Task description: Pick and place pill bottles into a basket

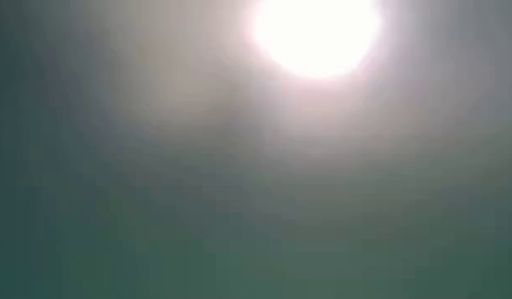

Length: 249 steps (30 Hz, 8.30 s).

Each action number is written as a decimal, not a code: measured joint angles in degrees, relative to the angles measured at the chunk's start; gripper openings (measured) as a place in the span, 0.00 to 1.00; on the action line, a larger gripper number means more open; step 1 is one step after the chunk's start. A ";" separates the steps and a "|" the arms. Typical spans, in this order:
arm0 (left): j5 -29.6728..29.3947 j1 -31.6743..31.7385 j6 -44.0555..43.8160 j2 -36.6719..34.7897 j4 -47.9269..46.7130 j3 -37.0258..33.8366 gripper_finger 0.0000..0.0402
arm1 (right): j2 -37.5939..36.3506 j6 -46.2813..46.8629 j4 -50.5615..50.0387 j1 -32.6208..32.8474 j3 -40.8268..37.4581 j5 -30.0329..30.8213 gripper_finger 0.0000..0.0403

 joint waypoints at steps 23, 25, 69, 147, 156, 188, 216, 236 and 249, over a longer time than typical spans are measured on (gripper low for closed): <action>-0.64 0.00 10.92 0.00 5.05 0.07 0.57 | 0.92 0.27 1.20 0.02 0.56 -1.04 0.02; -0.67 0.00 13.86 0.00 6.95 0.11 0.57 | 2.29 0.36 0.64 0.02 1.77 -1.60 0.02; 1.62 0.00 13.49 0.00 9.09 0.11 0.57 | 58.68 18.94 -27.13 -1.05 37.38 -17.55 0.66; 1.68 -0.02 10.43 0.00 5.79 0.07 0.57 | 78.75 39.69 -19.22 0.83 35.89 -17.32 0.66; 1.68 -0.02 10.43 0.00 5.83 0.07 0.57 | 78.92 39.71 -19.04 0.83 35.89 -17.30 0.66; 2.60 -0.02 8.92 0.00 5.37 0.07 0.57 | 86.66 39.06 -15.85 0.96 35.89 -18.74 0.62; 2.58 -0.02 4.61 0.00 4.65 0.07 0.57 | 86.69 31.85 -15.72 0.85 40.27 -20.31 0.37; 4.14 -0.02 4.44 0.00 4.70 0.07 0.57 | 86.69 9.84 -15.03 2.87 70.94 4.52 0.37; 6.17 -0.02 4.44 0.00 4.70 0.07 0.57 | 86.66 14.27 7.54 2.59 71.26 4.60 0.36</action>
